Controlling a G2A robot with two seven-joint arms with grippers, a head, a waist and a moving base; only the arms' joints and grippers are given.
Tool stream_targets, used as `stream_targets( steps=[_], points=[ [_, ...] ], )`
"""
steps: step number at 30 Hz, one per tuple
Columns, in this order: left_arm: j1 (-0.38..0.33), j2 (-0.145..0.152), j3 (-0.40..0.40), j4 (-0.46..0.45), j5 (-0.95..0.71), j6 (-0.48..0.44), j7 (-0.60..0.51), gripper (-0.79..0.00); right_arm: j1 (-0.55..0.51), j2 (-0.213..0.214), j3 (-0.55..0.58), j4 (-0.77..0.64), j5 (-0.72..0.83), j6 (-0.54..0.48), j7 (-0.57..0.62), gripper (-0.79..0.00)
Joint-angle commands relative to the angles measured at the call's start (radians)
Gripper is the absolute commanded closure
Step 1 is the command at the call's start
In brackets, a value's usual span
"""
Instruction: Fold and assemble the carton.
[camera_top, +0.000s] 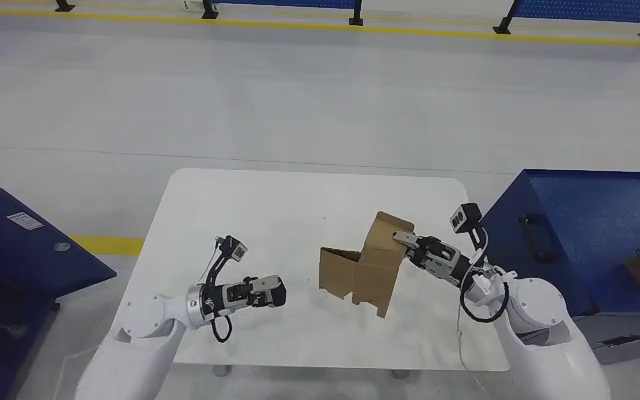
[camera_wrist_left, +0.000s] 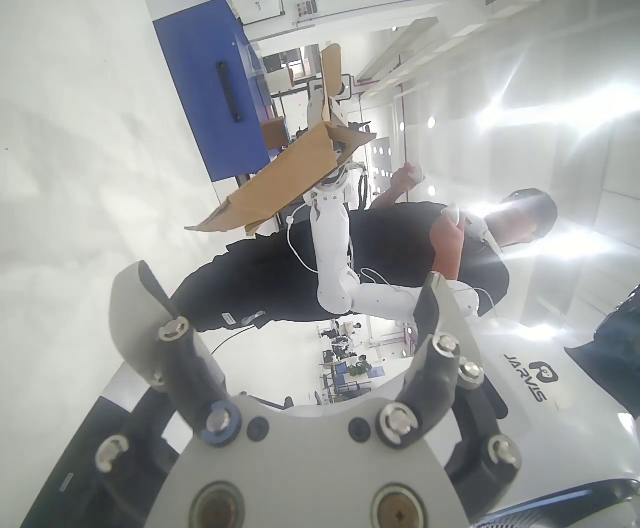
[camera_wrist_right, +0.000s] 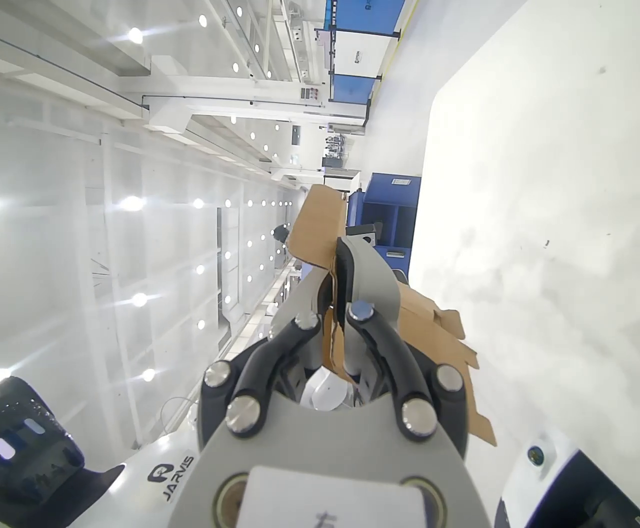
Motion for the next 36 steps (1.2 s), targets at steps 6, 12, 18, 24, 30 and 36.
stream_targets(
  steps=[6,12,18,24,30,36],
  points=[
    [0.058,0.023,-0.096,-0.148,0.381,-0.186,0.206,-0.785,-0.027,-0.004,-0.026,-0.049,-0.045,-0.065,-0.039,0.0],
    [0.219,0.023,-0.106,-0.382,0.995,-0.351,0.584,-0.785,-0.057,-0.011,-0.073,-0.063,-0.173,-0.204,-0.13,0.0],
    [0.287,0.015,-0.03,-0.504,1.595,-0.258,0.861,-0.785,-0.051,-0.018,-0.112,-0.072,-0.231,-0.219,-0.173,0.0],
    [0.265,0.009,0.035,-0.482,1.637,-0.249,0.908,-0.785,-0.036,-0.02,-0.143,-0.084,-0.267,-0.203,-0.161,0.0],
    [0.223,0.006,0.051,-0.447,1.526,-0.251,0.831,-0.785,-0.022,-0.026,-0.175,-0.088,-0.287,-0.199,-0.176,0.0],
    [0.207,0.013,0.045,-0.42,1.351,-0.339,0.74,-0.785,-0.013,-0.031,-0.197,-0.099,-0.303,-0.19,-0.197,0.0]
  ],
)
